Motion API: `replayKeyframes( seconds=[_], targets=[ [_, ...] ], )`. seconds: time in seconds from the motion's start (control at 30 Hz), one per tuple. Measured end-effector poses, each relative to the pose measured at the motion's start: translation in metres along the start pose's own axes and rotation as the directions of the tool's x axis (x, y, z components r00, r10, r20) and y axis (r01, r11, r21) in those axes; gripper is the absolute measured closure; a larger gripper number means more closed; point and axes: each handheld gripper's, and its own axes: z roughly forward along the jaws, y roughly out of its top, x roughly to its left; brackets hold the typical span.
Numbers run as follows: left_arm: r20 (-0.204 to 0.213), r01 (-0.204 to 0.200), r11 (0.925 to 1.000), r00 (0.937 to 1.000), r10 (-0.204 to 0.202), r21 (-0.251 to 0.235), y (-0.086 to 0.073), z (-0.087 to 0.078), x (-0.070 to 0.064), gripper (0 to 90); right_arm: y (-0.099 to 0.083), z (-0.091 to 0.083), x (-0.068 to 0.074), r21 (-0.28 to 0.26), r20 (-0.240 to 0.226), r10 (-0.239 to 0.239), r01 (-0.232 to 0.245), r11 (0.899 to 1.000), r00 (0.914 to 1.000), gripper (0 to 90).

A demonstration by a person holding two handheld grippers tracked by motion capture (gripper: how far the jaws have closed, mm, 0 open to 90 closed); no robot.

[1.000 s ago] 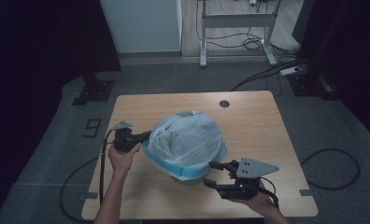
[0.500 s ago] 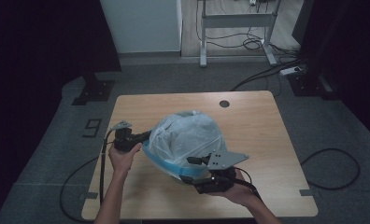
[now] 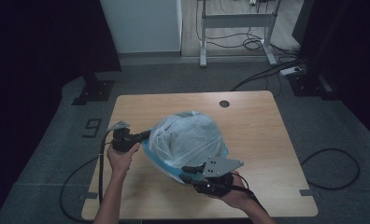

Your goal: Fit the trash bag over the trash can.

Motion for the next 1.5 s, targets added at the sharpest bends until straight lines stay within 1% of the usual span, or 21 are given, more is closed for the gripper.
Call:
replayKeyframes(
  seconds=[0.17,0.2,0.3,0.37,0.53,0.57,0.6,0.77,0.83,0.87,0.9,0.97,1.0,1.03,1.07,1.17,1.27,1.3,1.33,1.43,1.5],
  targets=[
    [-0.001,-0.001,1.0000,1.0000,0.001,0.000,0.000,0.000,0.000,89.4,-0.007,0.001,0.001,0.015,-0.012,0.001,-0.001,1.000,0.9999,76.0],
    [-0.001,0.001,1.0000,1.0000,-0.001,-0.001,0.000,0.000,0.000,89.3,-0.013,0.003,0.004,0.025,-0.011,-0.016,0.016,1.000,0.9998,82.8],
    [-0.001,0.001,1.0000,1.0000,-0.001,0.001,0.000,0.000,0.000,89.4,-0.021,0.007,0.008,0.033,0.005,-0.042,0.042,0.999,0.9991,88.0],
    [0.000,0.000,1.0000,1.0000,0.000,0.003,-0.001,0.001,0.000,89.3,-0.027,0.010,0.009,0.039,0.014,-0.055,0.054,0.998,0.9984,88.9],
    [0.003,0.002,1.0000,1.0000,-0.002,0.009,-0.003,0.003,0.001,89.4,-0.053,0.018,0.005,0.038,0.012,-0.020,0.019,0.999,0.9997,89.1],
    [0.003,0.002,1.0000,1.0000,-0.002,0.009,-0.003,0.003,0.001,89.4,-0.053,0.018,0.005,0.038,0.012,-0.020,0.019,0.999,0.9997,89.1],
    [0.003,0.004,0.9999,1.0000,-0.004,0.012,-0.004,0.003,0.001,89.4,-0.065,0.021,0.001,0.047,0.014,-0.003,0.002,0.999,0.9999,89.1],
    [0.002,0.009,0.9997,1.0000,-0.009,0.021,-0.007,0.004,0.004,89.1,-0.087,0.027,-0.010,0.070,0.025,0.046,-0.047,0.996,0.9986,88.9],
    [0.010,0.010,0.9996,0.9999,-0.010,0.028,-0.007,0.003,0.004,87.0,-0.090,0.027,-0.012,0.058,0.014,0.064,-0.065,0.996,0.9978,83.8],
    [0.004,-0.011,0.9995,0.9999,0.011,0.029,-0.007,0.001,0.004,81.6,-0.091,0.025,-0.012,0.045,0.013,0.069,-0.070,0.997,0.9975,76.1],
    [-0.027,-0.023,0.9996,0.9994,0.023,0.018,-0.007,-0.001,0.003,75.7,-0.090,0.024,-0.011,0.037,0.012,0.071,-0.072,0.997,0.9974,72.2],
    [-0.064,-0.030,0.9995,0.9975,0.029,-0.008,-0.006,-0.007,0.002,56.1,-0.087,0.018,-0.009,0.003,0.005,0.068,-0.068,0.998,0.9977,64.0],
    [-0.065,-0.030,0.9994,0.9975,0.028,-0.016,-0.005,-0.010,0.002,48.7,-0.085,0.014,-0.007,-0.024,0.002,0.074,-0.074,0.997,0.9973,58.7],
    [-0.072,-0.032,0.9992,0.9970,0.030,-0.025,-0.005,-0.013,0.003,42.4,-0.083,0.011,-0.006,-0.046,0.000,0.079,-0.079,0.996,0.9968,56.3],
    [-0.077,-0.038,0.9988,0.9964,0.036,-0.030,-0.004,-0.016,0.003,38.7,-0.082,0.008,-0.005,-0.066,-0.004,0.080,-0.080,0.995,0.9968,53.9],
    [-0.054,-0.050,0.9980,0.9974,0.047,-0.039,-0.003,-0.026,0.005,32.1,-0.076,0.000,-0.004,-0.097,0.003,0.092,-0.091,0.991,0.9958,45.3],
    [-0.025,-0.083,0.9954,0.9963,0.082,-0.047,-0.001,-0.037,0.002,31.2,-0.073,-0.010,-0.007,-0.112,0.018,0.111,-0.108,0.988,0.9936,40.7],
    [-0.025,-0.083,0.9954,0.9963,0.082,-0.047,-0.001,-0.037,0.002,31.2,-0.073,-0.014,-0.008,-0.119,0.025,0.119,-0.115,0.986,0.9926,40.3],
    [-0.016,-0.094,0.9942,0.9955,0.093,-0.052,0.001,-0.041,0.000,31.0,-0.074,-0.019,-0.011,-0.124,0.035,0.129,-0.124,0.984,0.9910,39.6],
    [0.017,-0.150,0.9870,0.9883,0.152,-0.056,0.006,-0.049,-0.009,30.9,-0.079,-0.030,-0.018,-0.128,0.059,0.160,-0.151,0.980,0.9854,37.4],
    [0.025,-0.161,0.9852,0.9864,0.163,-0.059,0.007,-0.051,-0.012,30.9,-0.082,-0.038,-0.023,-0.132,0.072,0.176,-0.165,0.977,0.9818,36.9]
  ],
)
